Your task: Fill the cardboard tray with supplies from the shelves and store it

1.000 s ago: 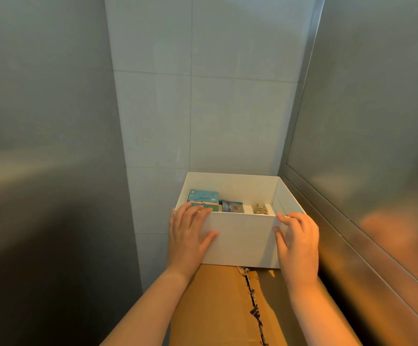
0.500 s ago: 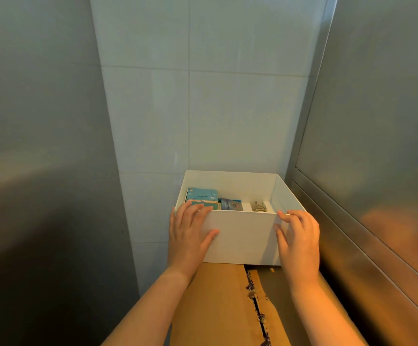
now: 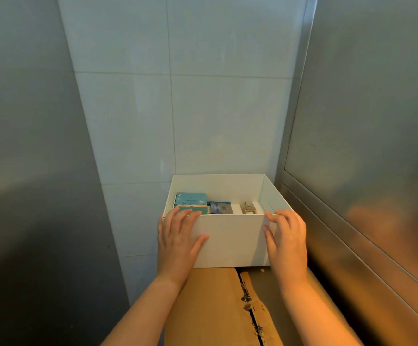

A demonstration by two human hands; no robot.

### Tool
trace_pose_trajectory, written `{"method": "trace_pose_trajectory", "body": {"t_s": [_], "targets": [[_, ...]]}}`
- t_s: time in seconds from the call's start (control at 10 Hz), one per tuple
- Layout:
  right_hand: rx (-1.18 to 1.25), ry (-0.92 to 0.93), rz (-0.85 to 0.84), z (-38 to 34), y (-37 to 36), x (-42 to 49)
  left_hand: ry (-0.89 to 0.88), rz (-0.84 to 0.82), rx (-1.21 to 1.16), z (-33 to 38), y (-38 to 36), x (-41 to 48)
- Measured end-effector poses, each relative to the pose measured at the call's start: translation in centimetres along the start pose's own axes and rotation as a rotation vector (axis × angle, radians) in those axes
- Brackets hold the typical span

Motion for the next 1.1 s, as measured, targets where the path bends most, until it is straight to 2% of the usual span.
{"method": "trace_pose_trajectory", "body": {"t_s": [0.1,0.3,0.4,0.5,0.7,1.1], "targets": [[-0.004,-0.011,-0.022,-0.3,0.3,-0.1,0.006,-0.015,0.008,0.2,0.2,-0.1],[-0.063,-0.041,-0.235,-0.6,1.4,-0.8,0.012,-0.072,0.072,1.1,1.5,-0.7],[-0.145,-0.028,-0.393,-1.2,2.4,-1.3,0.035,-0.166,0.123,1.5,2.3,-1.1],[-0.171,-0.013,-0.47,-2.0,4.1,-1.9,0.082,-0.319,0.213,2.0,3.1,-1.4],[-0.1,-0.026,-0.379,-4.5,9.5,-3.2,0.113,-0.465,0.259,5.8,7.1,-3.5],[-0.002,0.12,-0.318,-11.0,20.2,-7.5,0.064,-0.5,0.299,14.3,18.9,-9.1]]}}
Point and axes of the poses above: each hand's wrist, its own x-axis towards the middle knuckle, its own y-axis out of the back of the hand, z = x × y, the point moved 5 cm from there along x, towards the middle knuckle, and after that the axes turned 7 degrees about y, right-handed, at the moved point
